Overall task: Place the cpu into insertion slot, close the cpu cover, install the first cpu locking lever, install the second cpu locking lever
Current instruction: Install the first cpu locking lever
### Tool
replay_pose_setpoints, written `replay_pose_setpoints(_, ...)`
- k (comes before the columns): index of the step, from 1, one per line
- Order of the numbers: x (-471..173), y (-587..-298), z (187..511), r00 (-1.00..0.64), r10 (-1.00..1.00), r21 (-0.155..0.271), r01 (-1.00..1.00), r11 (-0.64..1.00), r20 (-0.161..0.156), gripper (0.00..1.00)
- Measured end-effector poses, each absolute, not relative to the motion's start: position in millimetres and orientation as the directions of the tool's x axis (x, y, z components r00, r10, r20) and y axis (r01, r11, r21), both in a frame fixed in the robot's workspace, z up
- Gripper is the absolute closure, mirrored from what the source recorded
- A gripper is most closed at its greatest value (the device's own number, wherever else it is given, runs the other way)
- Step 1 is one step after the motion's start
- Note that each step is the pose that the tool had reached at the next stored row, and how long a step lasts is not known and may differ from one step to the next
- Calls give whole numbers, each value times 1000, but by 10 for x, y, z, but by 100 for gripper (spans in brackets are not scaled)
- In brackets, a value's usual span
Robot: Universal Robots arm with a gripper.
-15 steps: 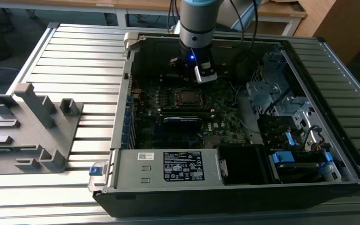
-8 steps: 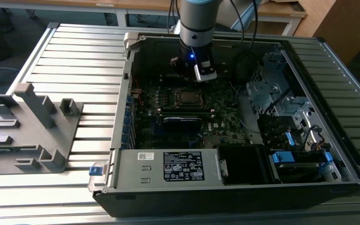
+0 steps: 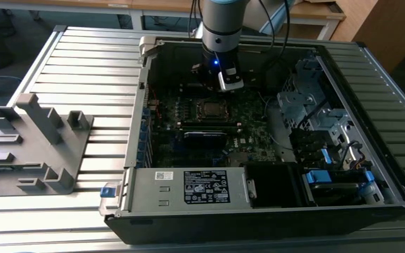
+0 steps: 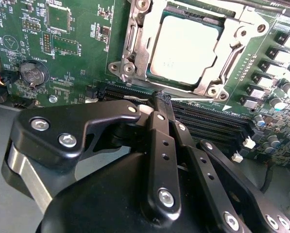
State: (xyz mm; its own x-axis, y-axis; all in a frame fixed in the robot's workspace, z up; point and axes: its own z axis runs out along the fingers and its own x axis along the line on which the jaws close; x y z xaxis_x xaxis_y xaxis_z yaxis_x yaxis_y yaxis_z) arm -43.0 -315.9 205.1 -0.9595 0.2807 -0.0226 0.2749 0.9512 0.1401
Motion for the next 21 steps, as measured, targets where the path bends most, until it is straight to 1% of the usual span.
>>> replay_pose_setpoints(21, -430, -3129, 2063, -944, 331, 140, 324, 935, -23, 89)
